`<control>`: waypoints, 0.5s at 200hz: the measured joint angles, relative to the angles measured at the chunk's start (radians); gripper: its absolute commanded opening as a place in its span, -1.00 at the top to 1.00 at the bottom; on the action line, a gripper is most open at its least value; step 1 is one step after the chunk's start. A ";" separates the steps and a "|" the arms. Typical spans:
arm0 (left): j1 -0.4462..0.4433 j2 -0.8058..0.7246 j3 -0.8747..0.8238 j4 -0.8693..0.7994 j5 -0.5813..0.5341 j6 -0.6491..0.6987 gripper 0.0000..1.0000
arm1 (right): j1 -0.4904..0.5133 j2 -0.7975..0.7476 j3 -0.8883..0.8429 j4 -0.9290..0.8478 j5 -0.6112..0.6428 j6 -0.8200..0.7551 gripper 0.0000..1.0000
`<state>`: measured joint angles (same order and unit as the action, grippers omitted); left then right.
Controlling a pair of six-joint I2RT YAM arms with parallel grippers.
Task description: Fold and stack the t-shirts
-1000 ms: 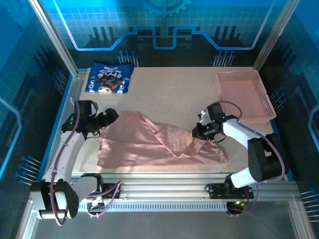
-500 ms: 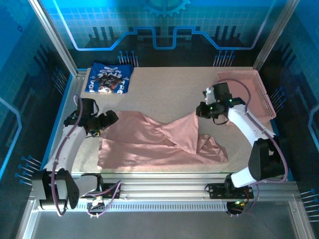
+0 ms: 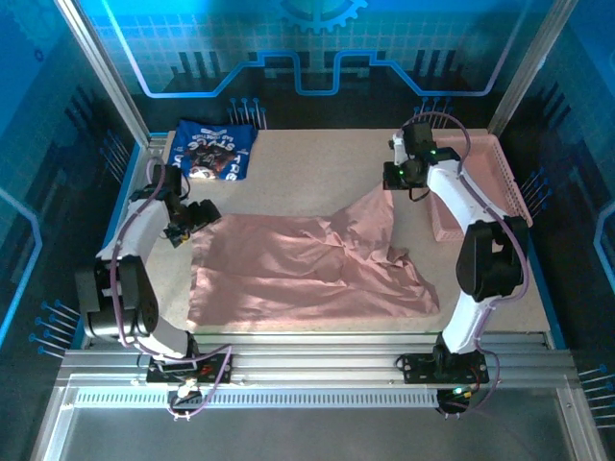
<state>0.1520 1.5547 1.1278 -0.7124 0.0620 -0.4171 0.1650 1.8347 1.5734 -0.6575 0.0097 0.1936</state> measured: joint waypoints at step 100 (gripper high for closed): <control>0.024 0.293 0.171 0.071 -0.044 0.002 -0.54 | 0.111 0.127 0.076 0.225 0.357 -0.185 1.00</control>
<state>0.1757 1.8477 1.2987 -0.6415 0.0177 -0.4149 0.2756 1.9614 1.6497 -0.4324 0.3668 0.0082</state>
